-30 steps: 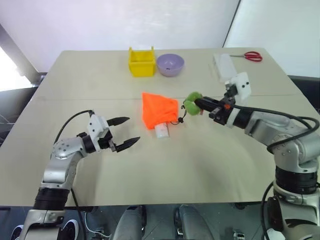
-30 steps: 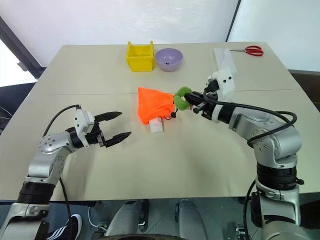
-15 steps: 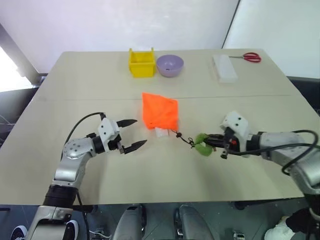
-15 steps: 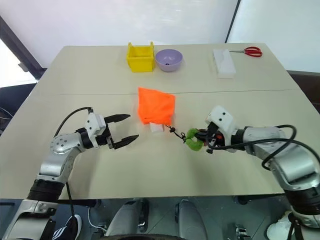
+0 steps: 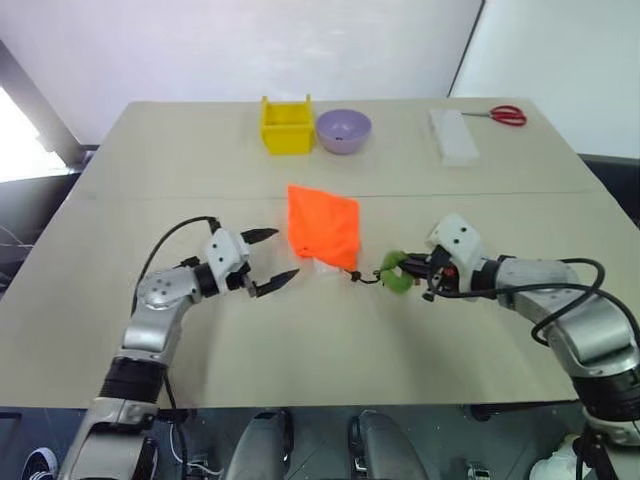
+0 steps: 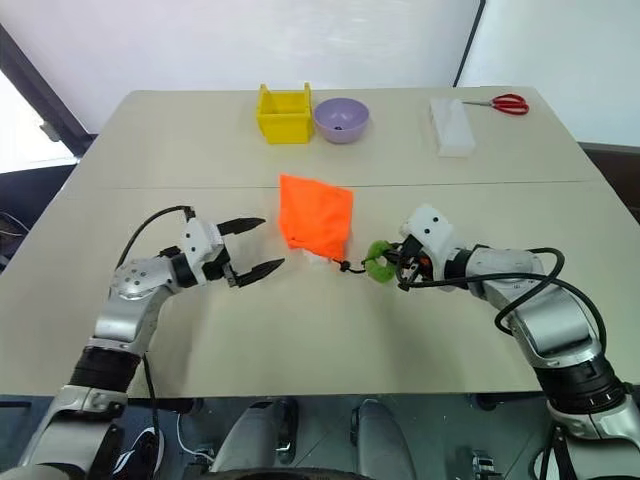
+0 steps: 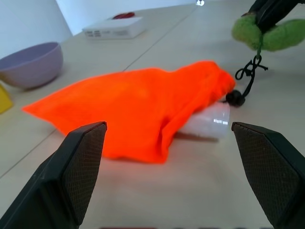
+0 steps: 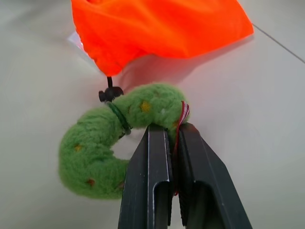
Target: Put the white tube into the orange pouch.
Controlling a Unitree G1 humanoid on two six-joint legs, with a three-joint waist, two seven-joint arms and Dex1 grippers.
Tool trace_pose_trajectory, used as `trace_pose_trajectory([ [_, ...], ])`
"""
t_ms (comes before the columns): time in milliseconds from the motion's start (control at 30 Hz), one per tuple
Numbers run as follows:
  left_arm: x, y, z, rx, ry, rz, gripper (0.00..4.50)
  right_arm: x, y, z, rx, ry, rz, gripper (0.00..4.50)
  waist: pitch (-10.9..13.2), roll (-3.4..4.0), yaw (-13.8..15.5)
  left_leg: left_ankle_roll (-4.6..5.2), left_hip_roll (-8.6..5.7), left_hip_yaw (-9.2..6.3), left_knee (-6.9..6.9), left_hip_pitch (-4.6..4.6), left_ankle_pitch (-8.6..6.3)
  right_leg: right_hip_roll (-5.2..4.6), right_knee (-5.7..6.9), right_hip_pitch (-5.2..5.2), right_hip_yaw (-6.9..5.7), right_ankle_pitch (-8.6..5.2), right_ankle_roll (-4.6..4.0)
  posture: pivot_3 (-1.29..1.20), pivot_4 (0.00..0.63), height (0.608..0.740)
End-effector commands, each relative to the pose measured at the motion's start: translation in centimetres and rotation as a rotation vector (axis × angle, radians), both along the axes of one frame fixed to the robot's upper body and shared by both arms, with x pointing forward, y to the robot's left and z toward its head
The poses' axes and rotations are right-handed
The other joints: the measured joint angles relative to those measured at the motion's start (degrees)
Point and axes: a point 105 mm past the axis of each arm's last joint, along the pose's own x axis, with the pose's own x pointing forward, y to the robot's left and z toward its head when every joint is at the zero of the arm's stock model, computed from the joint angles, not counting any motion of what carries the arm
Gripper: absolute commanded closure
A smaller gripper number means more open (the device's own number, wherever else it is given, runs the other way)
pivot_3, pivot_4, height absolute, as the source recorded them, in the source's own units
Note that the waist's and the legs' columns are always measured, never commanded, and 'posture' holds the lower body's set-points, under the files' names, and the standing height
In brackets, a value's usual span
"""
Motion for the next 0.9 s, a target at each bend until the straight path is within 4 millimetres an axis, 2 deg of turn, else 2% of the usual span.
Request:
trace_pose_trajectory([
  [33,0.3,-2.0,1.7,0.014,-0.106,-0.062,0.01,0.1,0.3,1.7,0.012,-0.061,0.014,4.50,0.0,0.00,0.1,0.00,0.00,0.00,0.05,-0.03,0.00,0.00,0.00,0.00,0.00,0.02,0.02,0.00,0.150,0.740],
  [133,1.0,-2.9,1.7,0.007,-0.089,-0.068,0.01,0.1,0.6,1.9,0.020,-0.069,0.016,4.50,0.0,0.00,0.3,0.01,0.01,0.00,0.17,-0.05,0.00,0.04,0.05,-0.01,0.00,0.05,0.02,0.00,0.150,0.740],
  [300,-0.2,-5.4,0.3,0.086,-0.132,-0.167,0.01,0.0,1.0,2.1,0.035,-0.078,0.012,4.50,0.0,0.01,0.5,0.03,0.02,0.02,0.22,-0.06,-0.01,0.07,0.07,0.00,0.01,0.05,0.02,0.00,0.150,0.740],
  [433,0.7,-5.7,0.4,0.148,-0.213,-0.122,0.01,0.1,0.9,2.6,0.042,-0.086,0.004,4.50,0.0,0.01,0.8,0.07,0.02,0.01,0.36,-0.13,-0.04,0.07,0.08,-0.03,0.02,0.08,0.05,0.00,0.150,0.740],
  [567,1.8,-5.5,0.8,0.129,-0.232,-0.050,0.01,-0.1,0.9,2.5,0.043,-0.080,0.008,4.50,0.0,0.01,1.0,0.11,0.03,0.00,0.55,-0.14,-0.06,0.06,0.08,0.05,0.02,0.14,0.12,0.00,0.150,0.740],
  [900,2.0,-6.4,-0.1,0.117,-0.211,-0.013,0.01,-0.3,1.1,2.6,0.041,-0.078,0.018,4.50,0.0,0.01,0.9,0.24,0.02,0.10,0.61,-0.16,-0.10,0.02,0.06,0.04,0.09,0.18,0.18,0.00,0.150,0.740],
])
